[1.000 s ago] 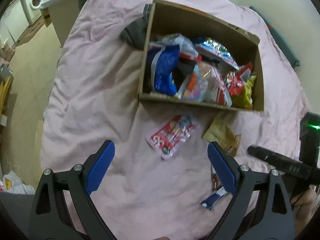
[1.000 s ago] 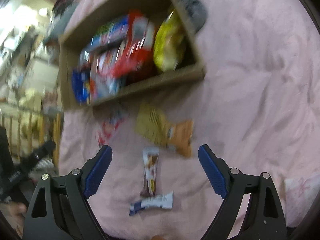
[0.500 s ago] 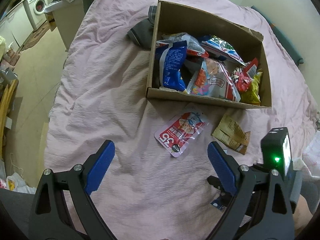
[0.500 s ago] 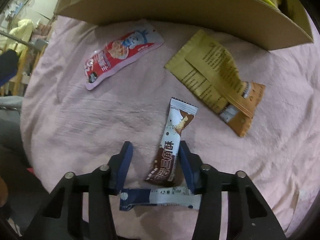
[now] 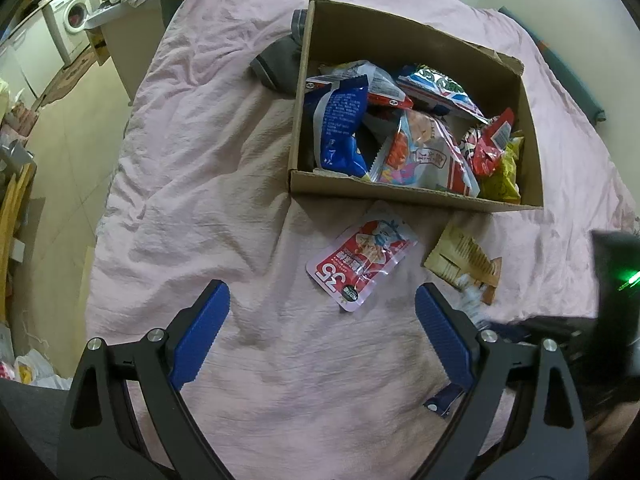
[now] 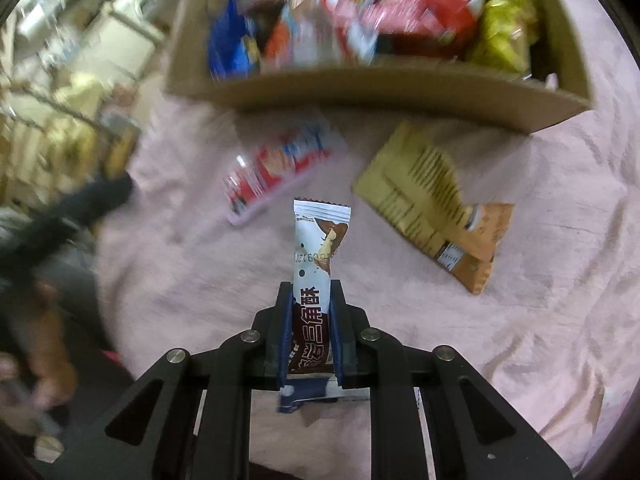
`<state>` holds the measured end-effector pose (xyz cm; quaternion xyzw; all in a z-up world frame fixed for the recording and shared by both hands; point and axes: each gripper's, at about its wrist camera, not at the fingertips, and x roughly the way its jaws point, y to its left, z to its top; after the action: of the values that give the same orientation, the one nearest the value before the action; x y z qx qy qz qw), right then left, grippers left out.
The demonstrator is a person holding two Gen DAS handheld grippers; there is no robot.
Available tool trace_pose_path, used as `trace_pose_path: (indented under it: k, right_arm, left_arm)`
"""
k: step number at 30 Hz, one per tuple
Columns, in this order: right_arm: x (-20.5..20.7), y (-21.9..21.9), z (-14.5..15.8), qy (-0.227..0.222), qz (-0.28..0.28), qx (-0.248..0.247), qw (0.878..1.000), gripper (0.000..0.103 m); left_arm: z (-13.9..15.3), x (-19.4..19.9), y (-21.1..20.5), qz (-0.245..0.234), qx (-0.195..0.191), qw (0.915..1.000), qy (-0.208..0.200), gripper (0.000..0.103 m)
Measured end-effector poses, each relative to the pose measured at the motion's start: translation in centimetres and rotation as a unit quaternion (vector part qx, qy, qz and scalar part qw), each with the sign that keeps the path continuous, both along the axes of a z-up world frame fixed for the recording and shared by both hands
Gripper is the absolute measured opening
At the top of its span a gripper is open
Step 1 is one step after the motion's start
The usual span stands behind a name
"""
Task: Organize snacks
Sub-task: 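Grasp the brown-and-white wafer bar with the right tool and lift it, then grasp the small white-and-blue stick snack with the left tool while the right tool holds the wafer bar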
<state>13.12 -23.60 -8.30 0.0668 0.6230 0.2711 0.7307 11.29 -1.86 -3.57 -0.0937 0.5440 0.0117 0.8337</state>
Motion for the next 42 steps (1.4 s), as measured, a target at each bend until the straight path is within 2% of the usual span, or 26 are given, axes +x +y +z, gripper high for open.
trace_pose_path:
  k: [3, 5, 7, 9, 11, 14, 16, 19, 22, 24, 25, 27, 30, 33, 36, 39, 42]
  right_arm:
    - [0.1, -2.7, 1.9, -0.026, -0.039, 0.026, 0.999, 0.017]
    - [0.0, -4.6, 2.7, -0.039, -0.068, 0.034, 0.996, 0.017]
    - [-0.2, -5.9, 3.2, -0.048, -0.094, 0.035, 0.994, 0.017]
    - [-0.3, -7.5, 3.5, -0.054, -0.116, 0.035, 0.991, 0.017]
    - [-0.1, -9.1, 3.6, -0.051, -0.135, 0.04, 0.989, 0.017]
    - [-0.2, -10.5, 3.6, -0.046, -0.15, 0.039, 0.987, 0.017]
    - [0.0, -10.6, 3.7, -0.044, -0.155, 0.04, 0.986, 0.017]
    - [0.0, -10.9, 4.0, -0.046, -0.161, 0.046, 0.985, 0.017]
    - [-0.1, -10.7, 4.0, -0.05, -0.166, 0.053, 0.983, 0.017]
    - [-0.1, -10.9, 4.0, -0.049, -0.168, 0.056, 0.983, 0.017]
    - [-0.1, -10.9, 4.1, -0.049, -0.168, 0.056, 0.983, 0.017]
    - [-0.1, -10.9, 4.0, -0.049, -0.167, 0.057, 0.983, 0.017]
    - [-0.1, -10.6, 4.1, -0.05, -0.162, 0.057, 0.984, 0.017]
    - [-0.2, -10.3, 4.1, -0.048, -0.158, 0.055, 0.985, 0.017]
    - [-0.2, -10.0, 4.1, -0.05, -0.154, 0.054, 0.985, 0.017]
    - [-0.2, -9.6, 4.2, -0.052, -0.151, 0.052, 0.986, 0.017]
    - [-0.2, -9.2, 4.1, -0.051, -0.146, 0.049, 0.987, 0.017]
  left_arm:
    - [-0.4, -0.1, -0.9, -0.019, 0.004, 0.9998, 0.003, 0.092]
    - [-0.9, -0.2, -2.3, -0.048, 0.005, 0.9988, 0.009, 0.092]
    - [-1.6, -0.5, -4.4, -0.095, 0.003, 0.9952, 0.02, 0.091]
    - [-2.2, -0.8, -6.3, -0.135, 0.007, 0.9903, 0.031, 0.086]
    - [-3.2, -1.4, -8.7, -0.185, 0.014, 0.9817, 0.044, 0.081]
    - [-4.7, -2.2, -11.6, -0.241, 0.02, 0.9679, 0.068, 0.068]
    - [-5.6, -2.6, -13.1, -0.272, 0.024, 0.9586, 0.08, 0.067]
    - [-6.4, -3.1, -15.0, -0.308, 0.02, 0.9466, 0.094, 0.066]
    - [-6.4, -3.4, -16.3, -0.334, 0.009, 0.9378, 0.093, 0.066]
    - [-6.8, -3.5, -17.1, -0.348, 0.015, 0.9322, 0.098, 0.066]
    - [-7.3, -3.5, -17.6, -0.351, 0.024, 0.9304, 0.103, 0.057]
    - [-8.4, -2.8, -17.8, -0.346, 0.033, 0.9289, 0.126, 0.039]
    - [-9.4, -2.3, -18.1, -0.342, 0.036, 0.9295, 0.132, 0.033]
    - [-9.5, -1.8, -18.1, -0.335, 0.043, 0.933, 0.125, 0.014]
    - [-9.5, -1.1, -17.2, -0.315, 0.026, 0.9399, 0.13, 0.013]
    - [-9.4, -0.7, -15.9, -0.288, 0.025, 0.9491, 0.125, 0.013]
    - [-9.2, -0.1, -14.0, -0.246, 0.023, 0.9616, 0.119, 0.013]
